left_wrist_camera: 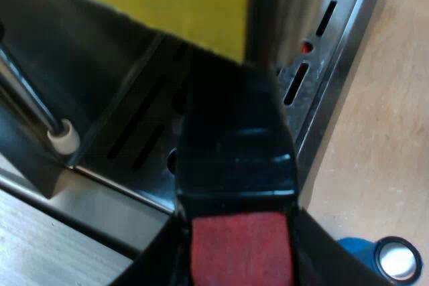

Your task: Put the handle in the coffee machine

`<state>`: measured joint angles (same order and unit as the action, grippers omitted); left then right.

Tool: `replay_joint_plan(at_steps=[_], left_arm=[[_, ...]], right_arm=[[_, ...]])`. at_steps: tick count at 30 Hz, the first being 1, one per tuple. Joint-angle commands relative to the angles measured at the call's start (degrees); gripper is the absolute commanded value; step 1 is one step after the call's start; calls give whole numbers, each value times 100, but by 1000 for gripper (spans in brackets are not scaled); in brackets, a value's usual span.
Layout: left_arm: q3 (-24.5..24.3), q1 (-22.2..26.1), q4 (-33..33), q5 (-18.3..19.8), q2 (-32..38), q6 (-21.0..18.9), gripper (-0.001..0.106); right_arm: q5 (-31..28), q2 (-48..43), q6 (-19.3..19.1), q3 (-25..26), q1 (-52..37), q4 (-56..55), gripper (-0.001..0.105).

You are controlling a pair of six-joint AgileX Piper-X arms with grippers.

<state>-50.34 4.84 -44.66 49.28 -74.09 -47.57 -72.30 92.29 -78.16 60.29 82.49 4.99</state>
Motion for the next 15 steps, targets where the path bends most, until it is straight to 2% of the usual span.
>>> replay_joint_plan(at_steps=[1, 10, 12, 14, 15], left_arm=[[-198, -26, 511, 1107, 176, -173, 0], [-198, 250, 551, 1014, 178, -148, 0], [-198, 352, 474, 1122, 178, -137, 0], [-198, 406, 316, 1242, 178, -17, 0], [-198, 405, 116, 1258, 178, 218, 0]], right_arm=[[-75, -22, -46, 0, -21, 34, 86], [-75, -22, -46, 0, -21, 34, 86], [-75, -22, -46, 0, -21, 34, 86], [-75, -22, -46, 0, -21, 34, 86], [-75, -22, -46, 0, -21, 34, 86]])
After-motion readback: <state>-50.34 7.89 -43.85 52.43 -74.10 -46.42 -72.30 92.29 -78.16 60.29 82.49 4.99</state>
